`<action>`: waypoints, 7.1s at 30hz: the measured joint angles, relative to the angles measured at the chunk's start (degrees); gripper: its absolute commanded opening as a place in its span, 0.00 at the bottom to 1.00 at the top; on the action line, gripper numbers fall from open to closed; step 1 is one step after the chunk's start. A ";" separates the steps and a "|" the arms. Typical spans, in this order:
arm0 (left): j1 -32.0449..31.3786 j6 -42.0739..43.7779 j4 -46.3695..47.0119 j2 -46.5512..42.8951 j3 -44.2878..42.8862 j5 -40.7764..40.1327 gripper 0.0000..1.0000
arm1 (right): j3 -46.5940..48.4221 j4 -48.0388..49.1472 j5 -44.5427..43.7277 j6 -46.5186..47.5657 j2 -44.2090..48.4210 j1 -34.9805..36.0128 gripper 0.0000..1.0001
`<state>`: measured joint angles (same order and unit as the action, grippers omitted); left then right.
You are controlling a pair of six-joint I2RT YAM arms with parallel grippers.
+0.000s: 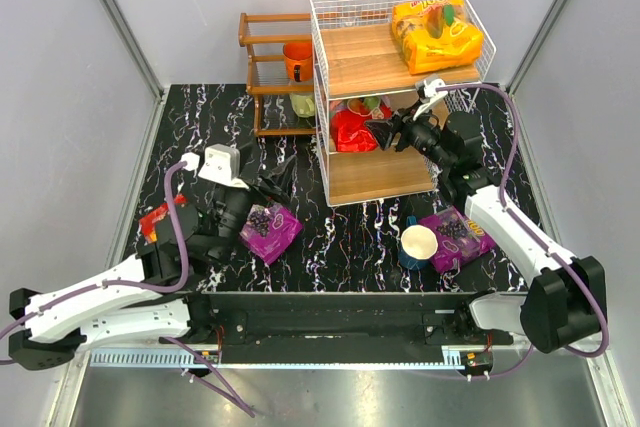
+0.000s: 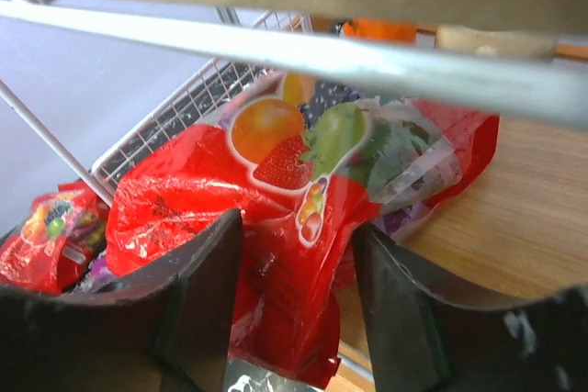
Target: Place and organize the candy bags onto the shelf
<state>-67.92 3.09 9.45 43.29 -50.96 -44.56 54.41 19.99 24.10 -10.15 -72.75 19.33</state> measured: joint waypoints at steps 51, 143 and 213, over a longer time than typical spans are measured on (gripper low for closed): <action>0.00 -2.05 -3.45 -6.14 4.76 -4.22 0.91 | -9.73 7.04 -9.88 -16.92 5.42 0.07 0.23; 53.40 -72.41 -48.04 22.25 17.38 -3.76 0.99 | -21.11 -17.35 -9.90 -21.29 39.95 0.72 0.61; -17.49 -79.71 -53.11 33.00 -11.26 -8.00 0.99 | -20.68 -35.47 -13.05 -19.43 47.76 0.76 0.59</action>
<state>-85.41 -76.62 -43.66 76.29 -62.22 -52.56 33.74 -15.49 11.05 -29.58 -24.99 20.10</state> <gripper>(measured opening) 0.985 0.592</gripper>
